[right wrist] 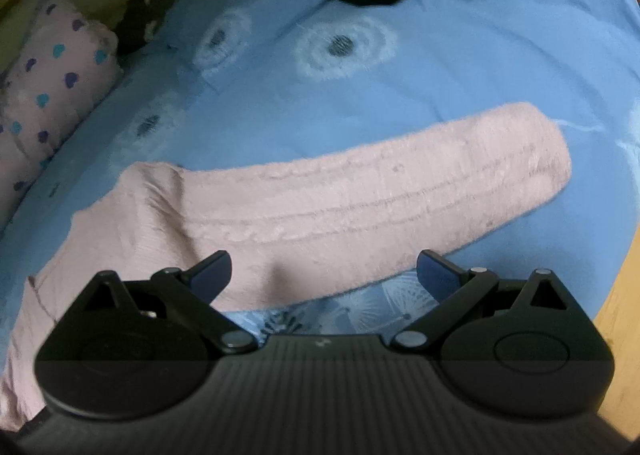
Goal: Fold small clothes
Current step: 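Reach the right gripper to a cardigan sleeve cuff and close on it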
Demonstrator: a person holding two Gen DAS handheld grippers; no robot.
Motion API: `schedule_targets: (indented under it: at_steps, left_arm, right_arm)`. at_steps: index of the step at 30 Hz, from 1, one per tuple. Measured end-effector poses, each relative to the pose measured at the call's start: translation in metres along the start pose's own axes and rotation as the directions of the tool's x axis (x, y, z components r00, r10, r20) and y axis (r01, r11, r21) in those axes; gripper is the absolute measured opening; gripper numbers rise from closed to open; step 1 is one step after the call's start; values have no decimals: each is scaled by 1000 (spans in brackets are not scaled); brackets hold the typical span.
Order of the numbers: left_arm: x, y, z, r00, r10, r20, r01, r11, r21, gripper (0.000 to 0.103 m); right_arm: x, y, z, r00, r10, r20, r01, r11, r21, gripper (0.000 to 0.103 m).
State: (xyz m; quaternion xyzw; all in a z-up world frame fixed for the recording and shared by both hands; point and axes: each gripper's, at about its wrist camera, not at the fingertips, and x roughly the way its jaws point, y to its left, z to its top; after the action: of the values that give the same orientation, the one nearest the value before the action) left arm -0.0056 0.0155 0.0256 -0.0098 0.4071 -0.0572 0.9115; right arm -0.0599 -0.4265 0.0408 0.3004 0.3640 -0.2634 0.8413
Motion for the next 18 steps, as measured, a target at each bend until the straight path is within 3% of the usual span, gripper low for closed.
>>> schedule_targets:
  at_steps: [10,11,12,16,18]
  left_arm:
    - [1,1,1,1000,-1,0,1,1000,-3,103]
    - [1,1,1,1000,-3,0,3,1000,-3,103]
    - [0,1,1,1000,-4,0,4,1000,-3,103]
    - [0,1,2,1000,-4,0,4,1000,-4,103]
    - [0,1,2,1000,-4,0,4,1000,-5,103]
  right_arm:
    - [25,0,5,997,-6,74,4,1000,31,100]
    - [27,2,5,997,-1,78,0,1000,13,92]
    - [28,5,5,996,0,85,1,1000,-8,77]
    - [28,5,8,995,10,100,-8,1000,-22,47]
    - [27,3,11,994,16,107,-15,1000,-9,24]
